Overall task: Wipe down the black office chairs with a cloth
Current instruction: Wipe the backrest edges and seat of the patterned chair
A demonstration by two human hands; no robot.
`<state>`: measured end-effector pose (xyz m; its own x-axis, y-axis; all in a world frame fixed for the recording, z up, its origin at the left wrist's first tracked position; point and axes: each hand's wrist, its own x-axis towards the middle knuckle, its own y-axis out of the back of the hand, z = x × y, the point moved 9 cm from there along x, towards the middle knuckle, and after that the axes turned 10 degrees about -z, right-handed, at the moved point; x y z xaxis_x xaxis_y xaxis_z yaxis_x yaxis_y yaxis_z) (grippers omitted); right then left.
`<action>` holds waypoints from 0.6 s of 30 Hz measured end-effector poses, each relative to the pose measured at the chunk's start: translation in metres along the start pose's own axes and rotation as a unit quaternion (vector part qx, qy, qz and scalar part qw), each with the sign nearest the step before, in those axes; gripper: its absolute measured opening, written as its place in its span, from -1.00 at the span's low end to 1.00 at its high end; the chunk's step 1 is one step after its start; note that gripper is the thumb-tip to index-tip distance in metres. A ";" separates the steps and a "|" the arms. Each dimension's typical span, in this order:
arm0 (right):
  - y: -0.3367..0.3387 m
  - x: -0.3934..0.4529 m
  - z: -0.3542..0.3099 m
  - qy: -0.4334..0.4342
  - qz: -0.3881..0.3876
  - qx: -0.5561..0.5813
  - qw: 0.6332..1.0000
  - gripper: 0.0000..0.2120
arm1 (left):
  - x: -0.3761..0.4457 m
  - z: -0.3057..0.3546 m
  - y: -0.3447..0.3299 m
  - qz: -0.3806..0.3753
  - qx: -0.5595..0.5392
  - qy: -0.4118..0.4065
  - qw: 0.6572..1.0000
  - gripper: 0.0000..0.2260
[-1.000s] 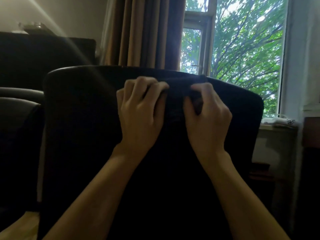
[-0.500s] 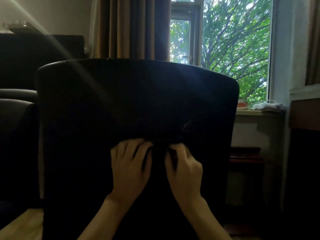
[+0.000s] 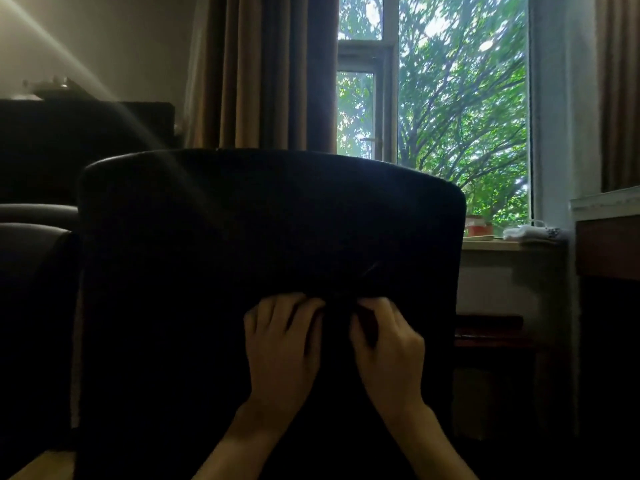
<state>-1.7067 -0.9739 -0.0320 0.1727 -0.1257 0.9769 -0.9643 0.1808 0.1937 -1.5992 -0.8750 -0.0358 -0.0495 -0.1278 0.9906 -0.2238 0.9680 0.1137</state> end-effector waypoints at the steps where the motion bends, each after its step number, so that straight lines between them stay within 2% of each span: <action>1: 0.008 0.016 0.000 0.009 0.009 -0.002 1.000 -0.85 | 0.018 0.003 0.001 0.006 -0.004 0.000 1.000 -0.81; 6: 0.055 0.099 -0.005 0.062 0.070 -0.026 0.995 -0.83 | 0.107 0.024 0.021 0.061 -0.009 -0.011 0.998 -0.86; 10: 0.083 0.129 -0.001 0.065 0.109 -0.013 0.992 -0.86 | 0.145 0.041 0.031 0.086 -0.006 -0.026 0.996 -0.88; 14: 0.077 0.115 0.010 0.055 0.082 0.008 0.995 -0.86 | 0.137 0.046 0.023 0.071 0.017 -0.009 0.997 -0.88; 18: 0.049 0.066 0.031 0.048 0.029 -0.004 0.998 -0.86 | 0.084 0.044 -0.005 0.010 0.054 -0.024 0.998 -0.88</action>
<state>-1.7491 -1.0035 0.0391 0.1350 -0.0212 0.9906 -0.9715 0.1938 0.1365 -1.6450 -0.9003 0.0431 -0.1018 -0.1209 0.9874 -0.3264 0.9417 0.0816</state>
